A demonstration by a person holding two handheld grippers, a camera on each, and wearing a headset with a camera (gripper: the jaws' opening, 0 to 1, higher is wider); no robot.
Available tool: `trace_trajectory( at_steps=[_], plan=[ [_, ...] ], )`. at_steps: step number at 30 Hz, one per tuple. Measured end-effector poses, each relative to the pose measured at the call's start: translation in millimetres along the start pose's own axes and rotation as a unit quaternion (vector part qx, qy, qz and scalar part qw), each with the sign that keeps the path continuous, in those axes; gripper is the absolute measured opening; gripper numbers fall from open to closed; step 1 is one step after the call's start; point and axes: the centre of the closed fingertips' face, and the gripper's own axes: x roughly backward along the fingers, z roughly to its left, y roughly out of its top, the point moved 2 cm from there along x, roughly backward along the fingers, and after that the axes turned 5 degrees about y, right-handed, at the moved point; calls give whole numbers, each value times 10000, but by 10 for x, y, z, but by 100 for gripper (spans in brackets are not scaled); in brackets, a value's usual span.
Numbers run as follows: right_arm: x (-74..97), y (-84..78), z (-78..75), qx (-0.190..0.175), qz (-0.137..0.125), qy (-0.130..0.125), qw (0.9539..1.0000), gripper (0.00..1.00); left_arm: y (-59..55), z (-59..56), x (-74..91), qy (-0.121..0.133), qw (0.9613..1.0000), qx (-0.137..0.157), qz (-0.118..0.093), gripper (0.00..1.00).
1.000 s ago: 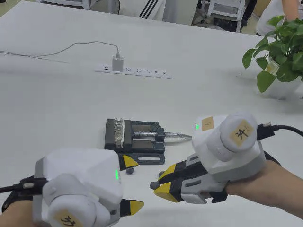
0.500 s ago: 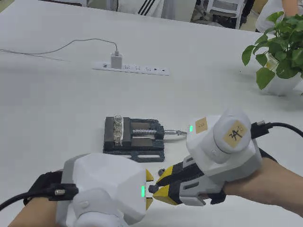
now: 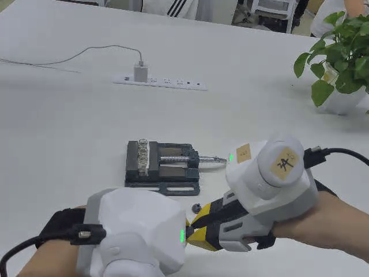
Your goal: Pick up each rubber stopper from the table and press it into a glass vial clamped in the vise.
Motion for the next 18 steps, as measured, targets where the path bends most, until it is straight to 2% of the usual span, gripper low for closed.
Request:
trace_trajectory(
  at_steps=[3,10,13,15,16,18],
  plan=[
    [-3,2,15,24,2,9,10000,8,-4,-3,10,7,10000,52,-23,6],
    [-11,8,46,72,-25,81,9999,8,-14,-22,35,-62,9989,441,-109,6],
    [-5,4,58,235,-47,88,9997,9,-12,-34,37,-87,9981,596,-156,5],
    [12,11,45,580,-23,4,9983,13,-5,-40,30,-136,9956,880,-277,5],
    [19,6,59,735,7,11,9973,20,-17,-37,26,-142,9941,1035,-297,5],
    [36,24,77,1028,-10,-17,9947,27,-26,-19,21,-156,9894,1386,-416,5]
  ],
)
